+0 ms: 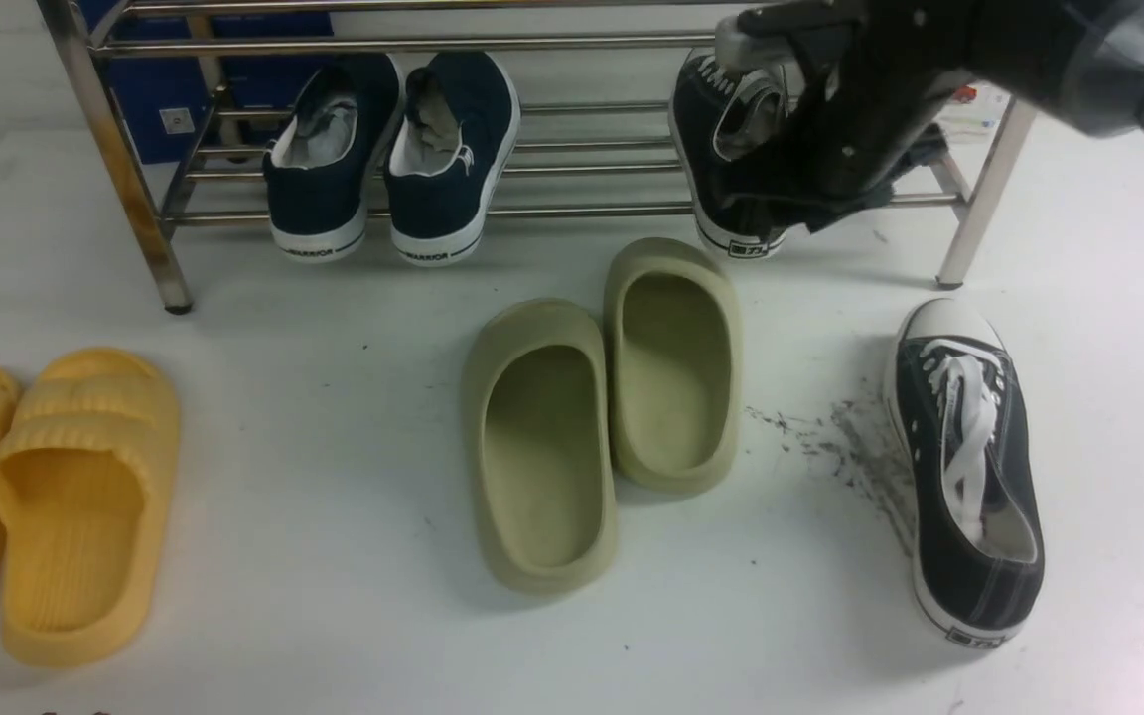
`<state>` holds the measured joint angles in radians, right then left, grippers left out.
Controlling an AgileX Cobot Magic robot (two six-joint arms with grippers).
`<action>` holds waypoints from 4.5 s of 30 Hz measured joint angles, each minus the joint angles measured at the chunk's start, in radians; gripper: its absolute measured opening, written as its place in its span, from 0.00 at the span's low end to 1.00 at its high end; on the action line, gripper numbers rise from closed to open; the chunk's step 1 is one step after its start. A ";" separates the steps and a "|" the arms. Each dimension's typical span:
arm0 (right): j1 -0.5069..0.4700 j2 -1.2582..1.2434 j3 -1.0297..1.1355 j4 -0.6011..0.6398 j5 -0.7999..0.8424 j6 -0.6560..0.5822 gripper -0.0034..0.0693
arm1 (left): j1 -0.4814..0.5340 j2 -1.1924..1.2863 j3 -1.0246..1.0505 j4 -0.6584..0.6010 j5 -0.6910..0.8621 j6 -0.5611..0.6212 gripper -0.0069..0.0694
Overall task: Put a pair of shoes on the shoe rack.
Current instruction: Use the right arm to grab the shoe closest to it, then use the right arm to put a shoe into the shoe rack
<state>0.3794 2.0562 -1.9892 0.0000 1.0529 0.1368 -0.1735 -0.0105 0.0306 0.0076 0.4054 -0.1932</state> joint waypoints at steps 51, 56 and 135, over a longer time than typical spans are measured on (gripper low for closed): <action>-0.066 -0.656 1.169 -0.218 -0.418 0.467 0.16 | 0.000 0.000 0.000 0.000 0.000 0.000 0.40; -0.066 -0.642 1.028 -0.223 -0.404 0.408 0.16 | 0.000 0.000 0.000 0.000 0.000 0.000 0.40; -0.200 -0.101 0.329 -0.133 -0.560 0.430 0.53 | 0.000 0.000 0.000 0.000 0.000 0.000 0.40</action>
<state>0.1794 1.9556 -1.6598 -0.1329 0.4933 0.5663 -0.1735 -0.0105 0.0306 0.0076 0.4054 -0.1932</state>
